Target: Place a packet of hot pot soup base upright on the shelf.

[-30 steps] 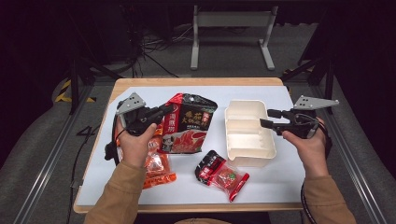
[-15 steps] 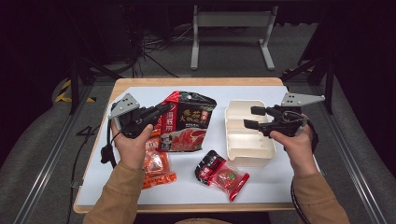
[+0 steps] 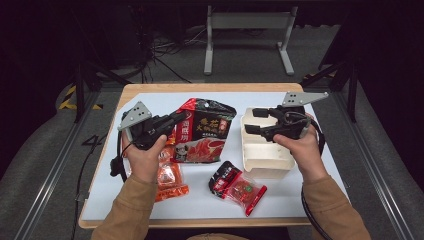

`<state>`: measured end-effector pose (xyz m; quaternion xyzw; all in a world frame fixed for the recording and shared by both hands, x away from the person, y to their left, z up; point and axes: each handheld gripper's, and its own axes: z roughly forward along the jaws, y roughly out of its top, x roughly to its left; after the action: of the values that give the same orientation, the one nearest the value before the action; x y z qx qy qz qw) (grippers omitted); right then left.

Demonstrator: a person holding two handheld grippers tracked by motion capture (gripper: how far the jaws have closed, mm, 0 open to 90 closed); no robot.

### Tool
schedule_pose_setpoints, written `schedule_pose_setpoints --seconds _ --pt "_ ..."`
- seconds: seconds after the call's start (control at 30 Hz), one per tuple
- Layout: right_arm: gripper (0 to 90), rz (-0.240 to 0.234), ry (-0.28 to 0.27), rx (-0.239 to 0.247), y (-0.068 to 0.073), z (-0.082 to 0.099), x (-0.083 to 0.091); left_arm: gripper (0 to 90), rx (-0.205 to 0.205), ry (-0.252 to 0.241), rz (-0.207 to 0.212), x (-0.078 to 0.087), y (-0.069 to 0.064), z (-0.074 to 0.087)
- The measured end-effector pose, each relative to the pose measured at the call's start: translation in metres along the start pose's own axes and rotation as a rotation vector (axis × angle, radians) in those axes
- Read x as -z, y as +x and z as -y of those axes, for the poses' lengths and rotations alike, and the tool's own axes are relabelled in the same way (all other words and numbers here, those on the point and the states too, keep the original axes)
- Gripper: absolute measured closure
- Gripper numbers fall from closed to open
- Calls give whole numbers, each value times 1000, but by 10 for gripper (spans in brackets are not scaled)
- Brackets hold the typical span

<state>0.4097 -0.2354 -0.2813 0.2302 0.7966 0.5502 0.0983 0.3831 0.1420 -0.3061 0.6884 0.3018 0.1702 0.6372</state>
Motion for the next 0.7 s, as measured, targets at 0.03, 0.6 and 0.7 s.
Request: schedule_pose_setpoints --seconds 0.03,0.6,0.7 --pt "313 0 4 3 0 -1 -2 875 -3 -2 5 -1 0 0" --pt "313 -73 26 9 6 -7 -46 872 0 4 51 -9 -7 3" --pt "315 -82 23 0 6 -6 -49 872 1 2 60 -9 -8 3"
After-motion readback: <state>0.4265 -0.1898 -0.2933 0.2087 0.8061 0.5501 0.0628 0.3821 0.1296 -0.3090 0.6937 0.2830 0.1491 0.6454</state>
